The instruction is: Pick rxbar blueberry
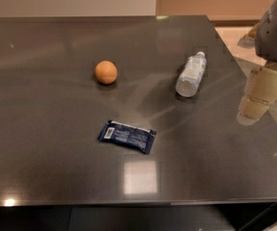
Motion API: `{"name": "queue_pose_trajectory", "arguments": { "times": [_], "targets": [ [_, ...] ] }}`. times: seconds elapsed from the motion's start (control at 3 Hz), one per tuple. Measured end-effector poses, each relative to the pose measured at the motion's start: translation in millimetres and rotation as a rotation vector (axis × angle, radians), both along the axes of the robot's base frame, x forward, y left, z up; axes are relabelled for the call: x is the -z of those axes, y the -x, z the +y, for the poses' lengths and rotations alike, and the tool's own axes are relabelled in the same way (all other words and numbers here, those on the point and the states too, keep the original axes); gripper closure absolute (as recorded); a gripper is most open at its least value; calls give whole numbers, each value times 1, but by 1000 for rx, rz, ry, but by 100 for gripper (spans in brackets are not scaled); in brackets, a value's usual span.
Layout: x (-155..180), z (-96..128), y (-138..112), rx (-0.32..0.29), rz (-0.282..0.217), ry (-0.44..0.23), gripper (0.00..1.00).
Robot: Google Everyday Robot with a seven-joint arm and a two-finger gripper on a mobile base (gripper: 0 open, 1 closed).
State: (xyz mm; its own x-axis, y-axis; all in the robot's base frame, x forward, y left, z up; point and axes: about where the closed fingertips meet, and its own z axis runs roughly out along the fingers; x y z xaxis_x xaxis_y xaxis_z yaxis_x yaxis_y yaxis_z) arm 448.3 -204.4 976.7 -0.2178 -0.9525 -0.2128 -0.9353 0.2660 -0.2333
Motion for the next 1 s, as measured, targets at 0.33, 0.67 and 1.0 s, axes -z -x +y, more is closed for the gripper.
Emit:
{"name": "queue_pose_trajectory", "arguments": {
  "times": [0.33, 0.67, 1.0],
  "targets": [
    [6, 24, -20, -16, 24, -22, 0],
    [17, 56, -38, -44, 43, -44, 0],
    [32, 87, -53, -70, 56, -51, 0]
  ]
}}
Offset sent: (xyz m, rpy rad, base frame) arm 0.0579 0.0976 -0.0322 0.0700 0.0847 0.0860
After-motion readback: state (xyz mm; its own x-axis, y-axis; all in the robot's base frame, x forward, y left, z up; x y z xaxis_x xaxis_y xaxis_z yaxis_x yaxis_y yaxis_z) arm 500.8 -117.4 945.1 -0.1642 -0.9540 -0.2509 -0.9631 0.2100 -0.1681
